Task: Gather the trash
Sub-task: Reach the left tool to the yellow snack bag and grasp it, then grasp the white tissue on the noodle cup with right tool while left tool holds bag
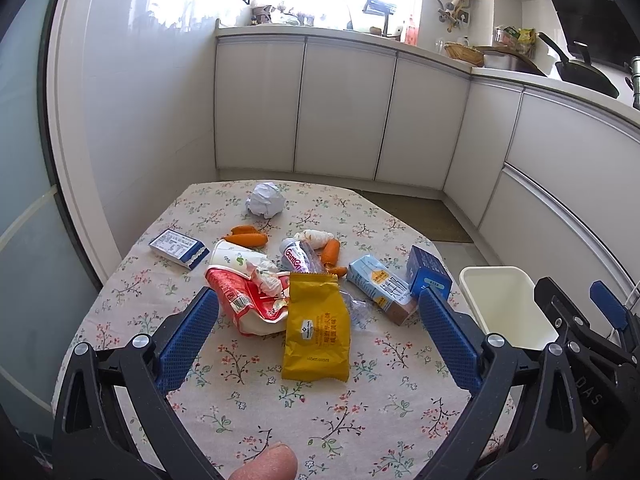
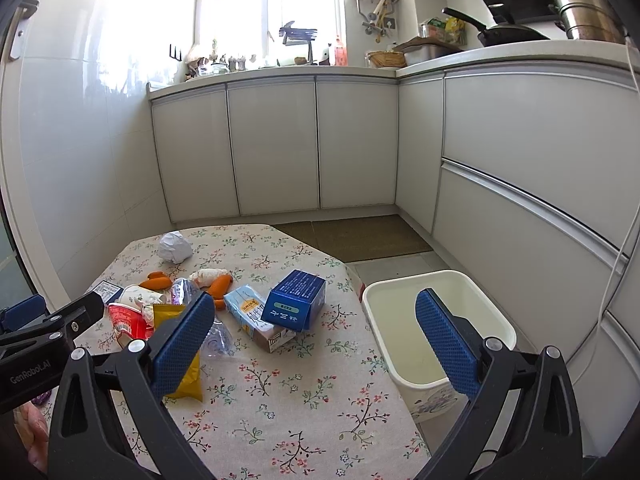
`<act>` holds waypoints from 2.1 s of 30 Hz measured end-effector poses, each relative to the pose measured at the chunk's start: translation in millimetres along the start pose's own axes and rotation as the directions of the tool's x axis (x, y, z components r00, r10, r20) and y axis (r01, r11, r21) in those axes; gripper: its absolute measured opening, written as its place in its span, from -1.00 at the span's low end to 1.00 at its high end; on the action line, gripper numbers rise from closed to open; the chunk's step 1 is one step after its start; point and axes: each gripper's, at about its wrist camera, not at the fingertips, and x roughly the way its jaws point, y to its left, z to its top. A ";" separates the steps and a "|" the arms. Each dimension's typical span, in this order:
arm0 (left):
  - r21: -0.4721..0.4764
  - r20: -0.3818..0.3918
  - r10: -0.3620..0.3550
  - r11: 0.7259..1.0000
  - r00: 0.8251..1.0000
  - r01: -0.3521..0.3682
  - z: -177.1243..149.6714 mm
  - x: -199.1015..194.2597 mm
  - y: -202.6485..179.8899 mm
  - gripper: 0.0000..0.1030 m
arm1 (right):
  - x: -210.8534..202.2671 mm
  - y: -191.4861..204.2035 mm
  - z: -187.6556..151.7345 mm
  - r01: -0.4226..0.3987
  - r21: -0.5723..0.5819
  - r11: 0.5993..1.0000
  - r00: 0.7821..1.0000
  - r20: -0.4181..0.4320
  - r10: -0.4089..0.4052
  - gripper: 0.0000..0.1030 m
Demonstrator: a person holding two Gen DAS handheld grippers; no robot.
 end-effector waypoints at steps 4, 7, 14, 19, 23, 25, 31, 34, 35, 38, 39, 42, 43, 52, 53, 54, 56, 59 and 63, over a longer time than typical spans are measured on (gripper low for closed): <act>-0.005 -0.015 -0.001 1.000 1.000 0.001 -1.4 4.4 0.8 0.87 | 1.2 -0.7 -0.2 0.000 0.004 1.000 1.000 -0.010 0.000 0.90; -0.017 -0.067 -0.022 1.000 0.997 0.021 -3.9 15.6 3.2 0.87 | 7.7 -2.6 -0.4 -0.006 0.017 1.000 0.999 -0.050 0.007 0.90; -0.091 -0.200 -0.072 0.994 0.977 0.055 -11.7 46.6 14.0 0.87 | 34.3 -8.7 -10.1 -0.002 0.044 0.999 0.977 -0.214 0.012 0.90; -0.107 -0.298 -0.102 0.992 0.949 0.073 -12.7 80.9 15.8 0.87 | 51.3 -8.5 -20.7 0.015 0.024 1.000 0.950 -0.313 -0.007 0.90; -0.085 -0.409 -0.081 0.995 0.909 0.051 -19.8 121.5 16.8 0.87 | 59.6 -6.7 -27.1 0.020 -0.008 1.000 0.933 -0.359 -0.022 0.90; -0.141 -0.462 -0.149 0.986 0.874 0.094 -25.1 143.1 24.3 0.87 | 62.8 -7.6 -29.6 0.020 -0.013 1.000 0.926 -0.377 -0.023 0.89; -0.136 -0.541 -0.087 0.991 0.837 0.015 -37.8 174.5 34.7 0.87 | 70.5 -15.8 -33.0 0.017 0.012 1.000 0.905 -0.425 -0.011 0.90; -0.128 -0.556 -0.071 0.992 0.828 -0.001 -39.4 181.4 36.6 0.87 | 76.0 -17.0 -35.0 0.018 0.027 0.999 0.895 -0.446 -0.004 0.90; -0.118 -0.557 -0.058 0.993 0.829 -0.010 -39.5 183.6 36.4 0.87 | 77.5 -18.1 -35.7 0.018 0.033 0.999 0.891 -0.453 -0.001 0.89; -0.100 -0.568 -0.051 0.995 0.822 -0.008 -39.5 191.8 34.8 0.87 | 82.3 -18.8 -38.0 0.018 0.042 0.999 0.882 -0.472 0.004 0.90; -0.093 -0.570 -0.046 0.996 0.820 -0.008 -38.9 195.3 33.3 0.87 | 84.0 -18.8 -39.3 0.019 0.043 0.999 0.878 -0.478 0.004 0.89; -0.090 -0.563 -0.048 0.996 0.825 -0.003 -38.5 200.5 32.2 0.78 | 87.8 -18.7 -42.3 0.020 0.045 0.999 0.869 -0.496 0.005 0.89; -0.105 -0.560 -0.061 0.994 0.826 0.002 -38.7 200.5 33.7 0.69 | 88.1 -18.6 -43.2 0.020 0.046 0.999 0.867 -0.498 0.005 0.89; -0.232 -0.525 -0.251 0.962 0.813 0.147 -34.2 182.8 40.1 -0.70 | 93.8 -14.0 -44.7 0.013 0.050 0.999 0.855 -0.518 0.015 0.89; -0.245 -0.511 -0.271 0.955 0.816 0.164 -31.3 178.4 41.1 -0.74 | 94.0 -12.9 -44.6 0.011 0.049 0.999 0.856 -0.517 0.016 0.89; -0.254 -0.496 -0.287 0.951 0.820 0.179 -27.7 173.3 42.1 -0.77 | 93.9 -12.0 -44.5 0.008 0.050 0.999 0.857 -0.516 0.018 0.89; -0.257 -0.464 -0.307 0.944 0.831 0.205 -19.5 159.9 43.8 -0.81 | 94.3 -10.4 -44.5 0.003 0.050 0.999 0.857 -0.515 0.024 0.90; -0.249 -0.422 -0.321 0.940 0.848 0.232 -3.0 141.3 46.8 -0.87 | 94.8 -6.2 -44.7 -0.009 0.050 0.999 0.855 -0.517 0.034 0.90; -0.226 -0.350 -0.295 0.948 0.889 0.226 28.4 116.7 56.9 -0.89 | 95.8 3.3 -40.9 -0.053 0.059 0.997 0.853 -0.517 0.076 0.89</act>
